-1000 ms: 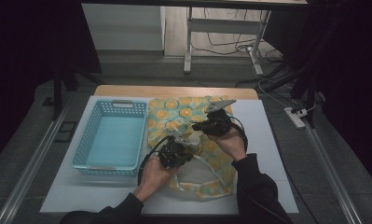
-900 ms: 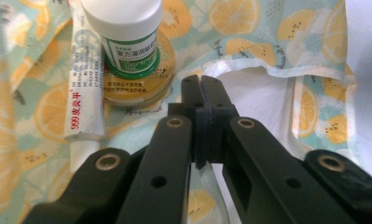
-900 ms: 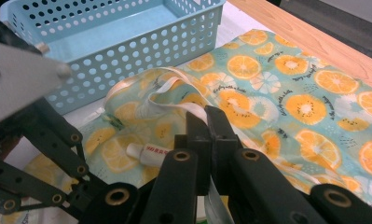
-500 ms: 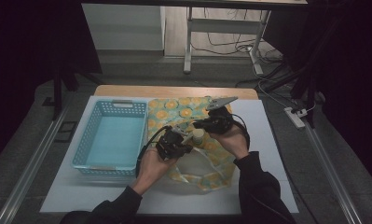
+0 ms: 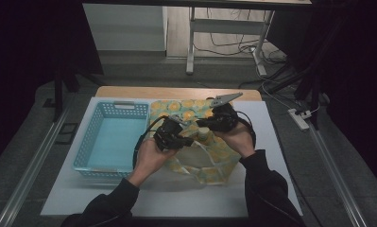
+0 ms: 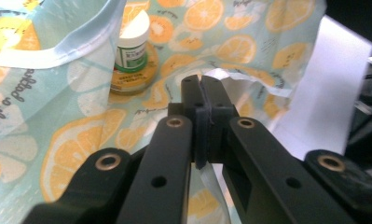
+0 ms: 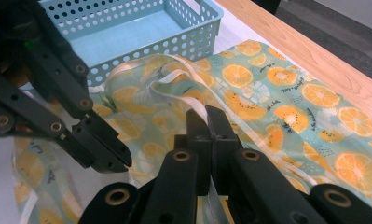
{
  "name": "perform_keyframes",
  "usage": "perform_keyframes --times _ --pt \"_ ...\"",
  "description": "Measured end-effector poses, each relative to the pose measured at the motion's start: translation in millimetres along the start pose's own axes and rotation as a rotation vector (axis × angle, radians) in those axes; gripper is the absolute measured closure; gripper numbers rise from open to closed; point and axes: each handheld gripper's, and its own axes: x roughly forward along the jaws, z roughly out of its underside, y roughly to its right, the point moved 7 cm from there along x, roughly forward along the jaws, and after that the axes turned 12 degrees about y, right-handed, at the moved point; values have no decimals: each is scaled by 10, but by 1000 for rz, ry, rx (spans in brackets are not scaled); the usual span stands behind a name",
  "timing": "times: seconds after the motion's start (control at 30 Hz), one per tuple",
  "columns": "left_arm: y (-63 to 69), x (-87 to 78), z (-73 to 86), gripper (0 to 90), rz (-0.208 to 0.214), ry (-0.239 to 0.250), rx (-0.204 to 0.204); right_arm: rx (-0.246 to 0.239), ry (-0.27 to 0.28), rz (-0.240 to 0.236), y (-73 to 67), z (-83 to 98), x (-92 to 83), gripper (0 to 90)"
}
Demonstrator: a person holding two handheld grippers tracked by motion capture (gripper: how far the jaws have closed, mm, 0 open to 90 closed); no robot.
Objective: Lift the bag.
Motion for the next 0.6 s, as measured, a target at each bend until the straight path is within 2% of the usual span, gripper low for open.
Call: perform_keyframes --times 0.17,0.23,0.6 --pt "-49 -80 -78 898 45 10 -16 4 1 -12 -13 -54 -20 900" --pt "-62 -130 -129 897 50 15 -14 4 4 -15 -19 -78 -29 900" --pt "-162 -315 -348 898 50 32 -21 2 15 -26 -55 -244 -109 900"
